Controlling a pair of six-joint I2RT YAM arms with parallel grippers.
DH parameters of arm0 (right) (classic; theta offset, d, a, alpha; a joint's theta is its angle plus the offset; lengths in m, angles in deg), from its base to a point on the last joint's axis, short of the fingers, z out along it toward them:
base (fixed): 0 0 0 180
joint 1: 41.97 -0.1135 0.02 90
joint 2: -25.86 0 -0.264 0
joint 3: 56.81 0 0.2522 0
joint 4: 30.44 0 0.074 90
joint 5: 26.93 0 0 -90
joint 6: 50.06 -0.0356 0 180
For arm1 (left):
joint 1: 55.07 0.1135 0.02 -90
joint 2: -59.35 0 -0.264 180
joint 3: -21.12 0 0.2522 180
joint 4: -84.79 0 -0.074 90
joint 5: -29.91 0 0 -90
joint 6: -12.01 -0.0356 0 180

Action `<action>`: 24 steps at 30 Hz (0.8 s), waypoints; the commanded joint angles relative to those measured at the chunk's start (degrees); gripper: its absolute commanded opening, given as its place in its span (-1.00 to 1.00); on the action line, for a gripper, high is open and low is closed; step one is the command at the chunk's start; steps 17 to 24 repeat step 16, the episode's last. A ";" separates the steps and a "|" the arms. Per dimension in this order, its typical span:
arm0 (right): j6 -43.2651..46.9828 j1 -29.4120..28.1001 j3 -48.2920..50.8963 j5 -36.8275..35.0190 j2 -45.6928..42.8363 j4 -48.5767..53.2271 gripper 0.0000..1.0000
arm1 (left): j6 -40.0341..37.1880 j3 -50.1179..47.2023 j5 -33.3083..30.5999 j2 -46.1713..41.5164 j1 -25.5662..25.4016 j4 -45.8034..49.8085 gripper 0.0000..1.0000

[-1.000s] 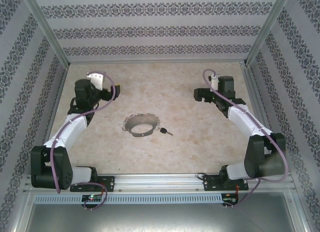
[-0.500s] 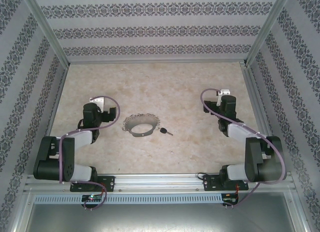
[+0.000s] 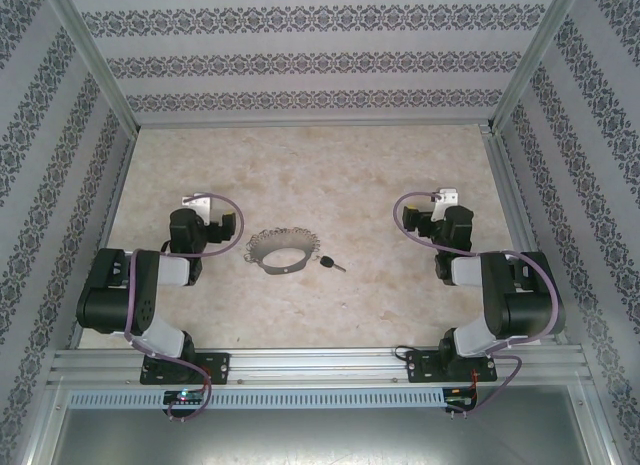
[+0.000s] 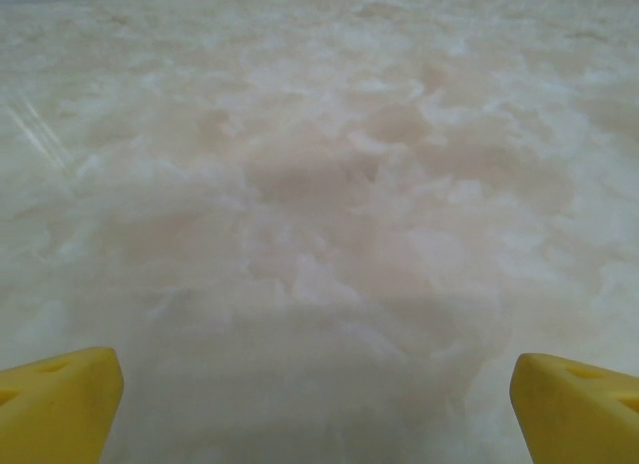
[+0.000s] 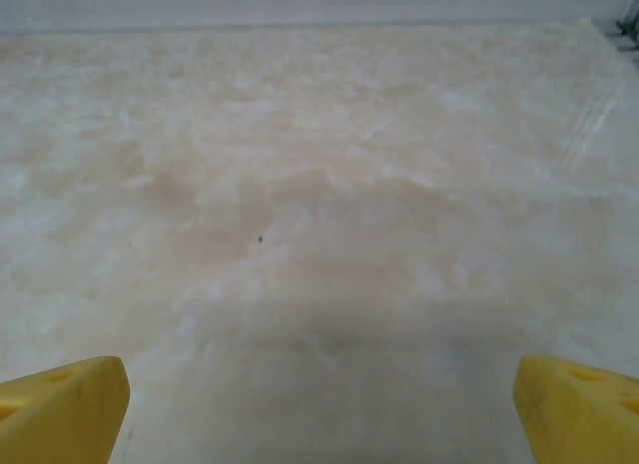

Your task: Put the keys on the keyring

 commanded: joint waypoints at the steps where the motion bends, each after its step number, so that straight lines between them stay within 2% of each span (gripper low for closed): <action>1: 0.56 -0.68 -0.54 -2.38 -0.63 -2.70 0.96 | 1.17 0.88 0.83 0.24 0.65 -1.31 1.00; 24: 0.52 -0.60 -0.66 -2.09 -0.56 -2.55 0.96 | 1.17 0.92 0.75 0.24 0.65 -1.31 1.00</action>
